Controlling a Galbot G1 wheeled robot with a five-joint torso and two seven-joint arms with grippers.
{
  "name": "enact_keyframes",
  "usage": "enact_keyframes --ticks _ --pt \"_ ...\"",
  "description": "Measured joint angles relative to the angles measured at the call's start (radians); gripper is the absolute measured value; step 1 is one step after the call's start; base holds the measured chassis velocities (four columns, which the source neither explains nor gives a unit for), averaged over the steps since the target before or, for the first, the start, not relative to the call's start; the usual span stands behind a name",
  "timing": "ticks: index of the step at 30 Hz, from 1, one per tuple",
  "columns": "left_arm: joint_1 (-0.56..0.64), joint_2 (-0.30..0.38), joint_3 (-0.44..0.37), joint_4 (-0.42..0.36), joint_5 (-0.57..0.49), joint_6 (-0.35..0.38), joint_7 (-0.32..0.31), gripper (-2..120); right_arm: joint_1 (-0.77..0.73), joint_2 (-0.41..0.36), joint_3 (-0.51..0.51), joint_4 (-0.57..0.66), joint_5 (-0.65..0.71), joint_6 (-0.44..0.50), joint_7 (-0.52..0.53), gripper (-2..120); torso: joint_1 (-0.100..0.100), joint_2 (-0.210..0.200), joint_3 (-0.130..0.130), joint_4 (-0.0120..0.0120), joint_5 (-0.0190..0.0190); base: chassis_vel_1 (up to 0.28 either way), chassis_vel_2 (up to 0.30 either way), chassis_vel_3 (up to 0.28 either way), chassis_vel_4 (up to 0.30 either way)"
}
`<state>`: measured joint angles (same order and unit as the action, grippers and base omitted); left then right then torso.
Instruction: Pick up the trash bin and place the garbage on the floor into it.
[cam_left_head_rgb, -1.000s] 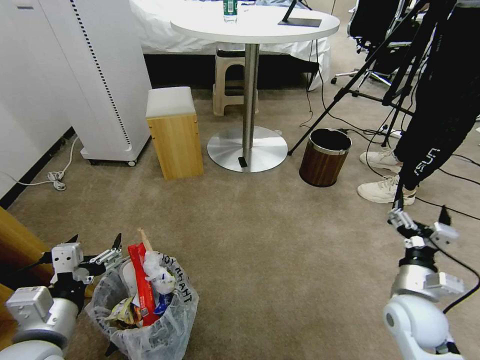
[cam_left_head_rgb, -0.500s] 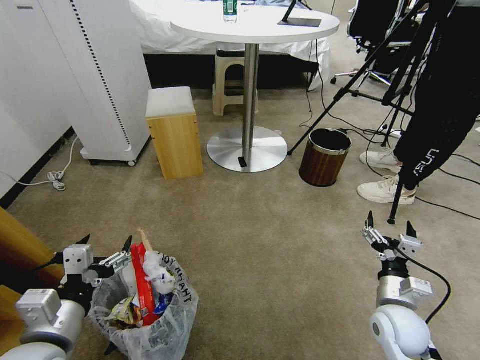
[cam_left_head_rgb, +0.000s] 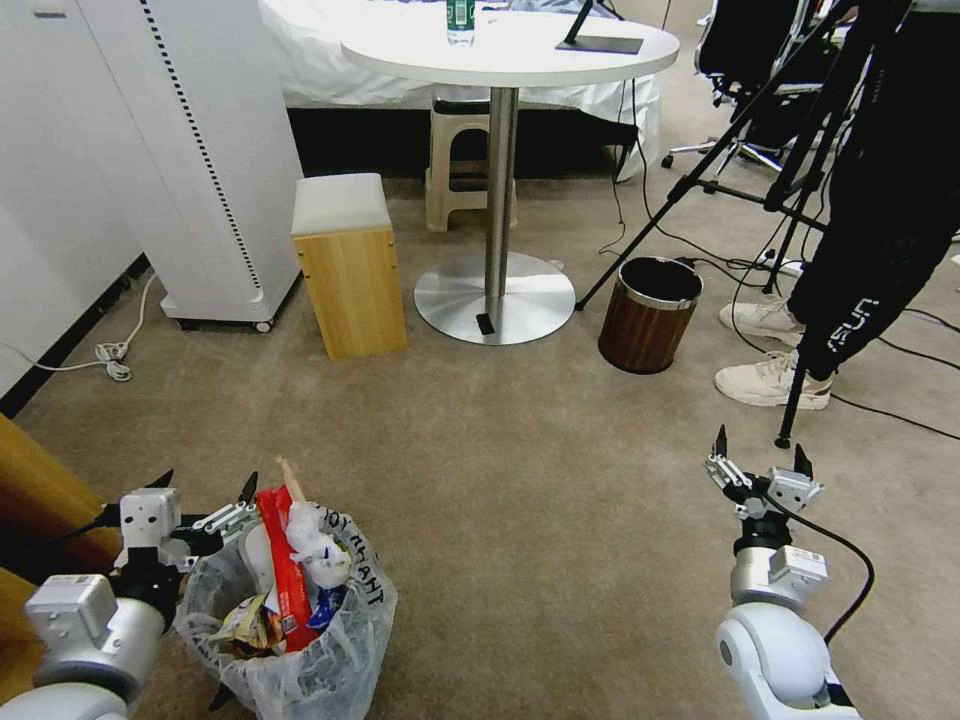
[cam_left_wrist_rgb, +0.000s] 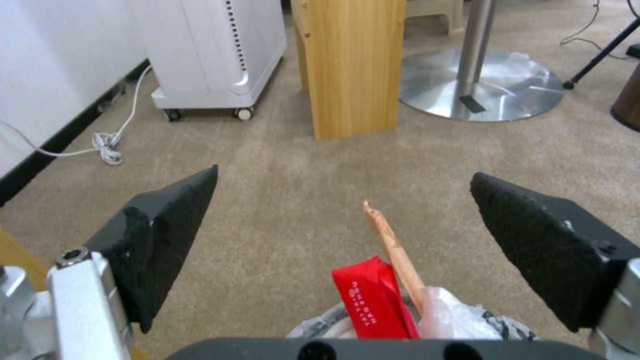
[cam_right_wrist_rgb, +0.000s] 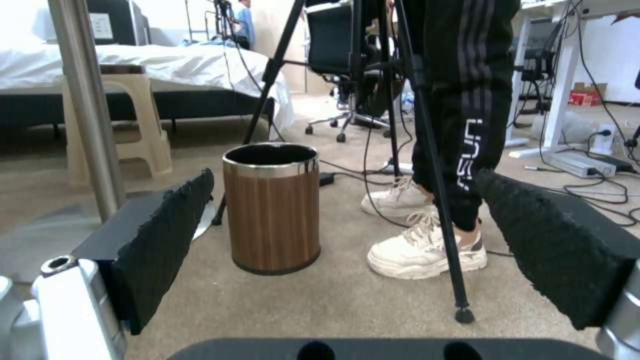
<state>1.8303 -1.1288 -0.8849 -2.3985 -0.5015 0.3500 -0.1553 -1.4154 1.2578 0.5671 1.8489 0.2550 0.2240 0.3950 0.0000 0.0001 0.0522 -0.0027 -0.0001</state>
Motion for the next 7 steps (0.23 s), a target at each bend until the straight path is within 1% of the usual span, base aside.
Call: enact_keyframes --ticks 7 --pt "-0.001 0.000 -0.001 0.000 -0.001 0.002 -0.001 100 0.000 0.000 0.001 0.001 0.000 0.002 0.000 100 0.000 0.000 0.000 0.0000 0.0001 0.000 0.000 0.000 0.000"
